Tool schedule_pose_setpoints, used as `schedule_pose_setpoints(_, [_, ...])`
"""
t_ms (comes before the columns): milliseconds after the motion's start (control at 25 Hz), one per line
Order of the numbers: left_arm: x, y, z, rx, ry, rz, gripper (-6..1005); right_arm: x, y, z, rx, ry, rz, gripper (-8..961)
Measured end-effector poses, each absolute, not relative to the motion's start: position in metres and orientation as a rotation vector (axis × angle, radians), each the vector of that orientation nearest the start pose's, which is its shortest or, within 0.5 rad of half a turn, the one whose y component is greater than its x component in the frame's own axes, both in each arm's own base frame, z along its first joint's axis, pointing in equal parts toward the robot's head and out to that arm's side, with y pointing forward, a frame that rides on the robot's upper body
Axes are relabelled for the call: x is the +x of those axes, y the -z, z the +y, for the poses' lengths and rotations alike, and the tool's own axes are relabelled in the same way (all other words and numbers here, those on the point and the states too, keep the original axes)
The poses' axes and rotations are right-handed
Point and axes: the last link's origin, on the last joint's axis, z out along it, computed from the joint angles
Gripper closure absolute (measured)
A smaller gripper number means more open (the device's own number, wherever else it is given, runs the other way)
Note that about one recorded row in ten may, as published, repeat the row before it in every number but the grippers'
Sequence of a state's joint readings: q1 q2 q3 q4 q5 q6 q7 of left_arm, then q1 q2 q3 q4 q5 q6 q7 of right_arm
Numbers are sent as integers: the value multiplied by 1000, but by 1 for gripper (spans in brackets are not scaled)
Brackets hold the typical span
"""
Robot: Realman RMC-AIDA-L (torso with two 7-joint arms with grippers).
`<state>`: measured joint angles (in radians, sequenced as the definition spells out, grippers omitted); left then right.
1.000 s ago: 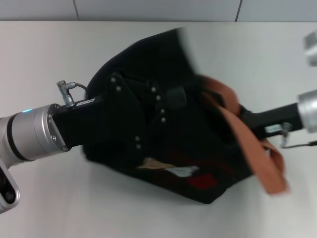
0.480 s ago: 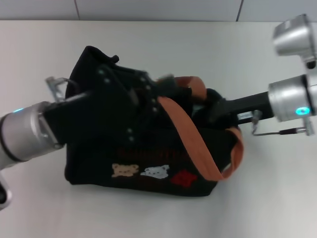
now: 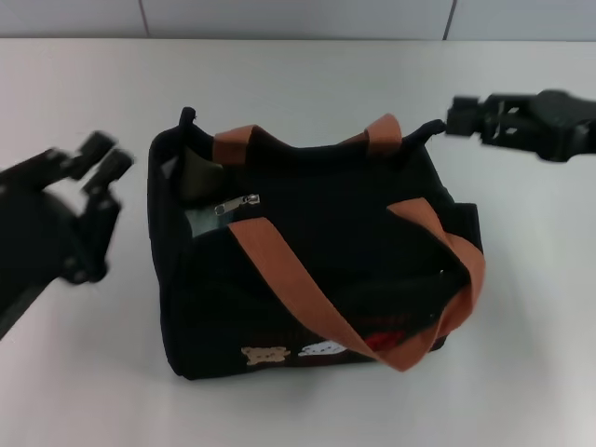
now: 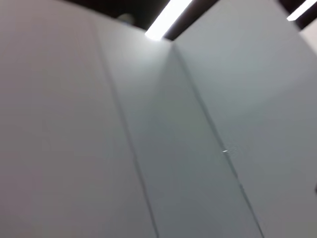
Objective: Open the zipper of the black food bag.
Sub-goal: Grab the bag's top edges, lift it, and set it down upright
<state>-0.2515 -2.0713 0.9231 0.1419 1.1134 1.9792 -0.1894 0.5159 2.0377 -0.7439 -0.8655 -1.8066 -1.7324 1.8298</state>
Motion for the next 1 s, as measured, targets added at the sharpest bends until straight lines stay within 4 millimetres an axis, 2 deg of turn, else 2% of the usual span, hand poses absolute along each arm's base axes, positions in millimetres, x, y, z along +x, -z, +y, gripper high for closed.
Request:
schedule_pose_setpoints(120, [-300, -12, 185, -1900, 1189, 35, 961, 225, -66, 335, -2661, -1014, 860, 521])
schedule_pose_setpoints(160, [-300, -12, 185, -1900, 1189, 35, 922, 227, -70, 335, -2641, -1027, 855, 522])
schedule_pose_setpoints(280, [-314, -15, 157, -1933, 1212, -115, 805, 234, -79, 333, -2588, -1044, 850, 524])
schedule_pose_setpoints(480, [-320, -9, 132, -2007, 1206, -191, 633, 247, -91, 327, -2515, -1051, 845, 526])
schedule_pose_setpoints(640, [-319, 4, 126, -2088, 1192, -209, 493, 256, -93, 321, -2498, -1035, 808, 527])
schedule_pose_setpoints(800, [-318, 20, 133, -2159, 1150, -236, 328, 263, -87, 310, -2512, -1009, 681, 528])
schedule_pose_setpoints(840, [-318, 23, 136, -2167, 1142, -242, 316, 268, -82, 301, -2532, -995, 607, 528])
schedule_pose_setpoints(880, [-318, 25, 138, -2173, 1137, -255, 303, 268, -82, 301, -2532, -995, 607, 528])
schedule_pose_setpoints(1000, [-319, 31, 146, -2186, 1117, -290, 266, 276, -74, 285, -2563, -1008, 537, 528])
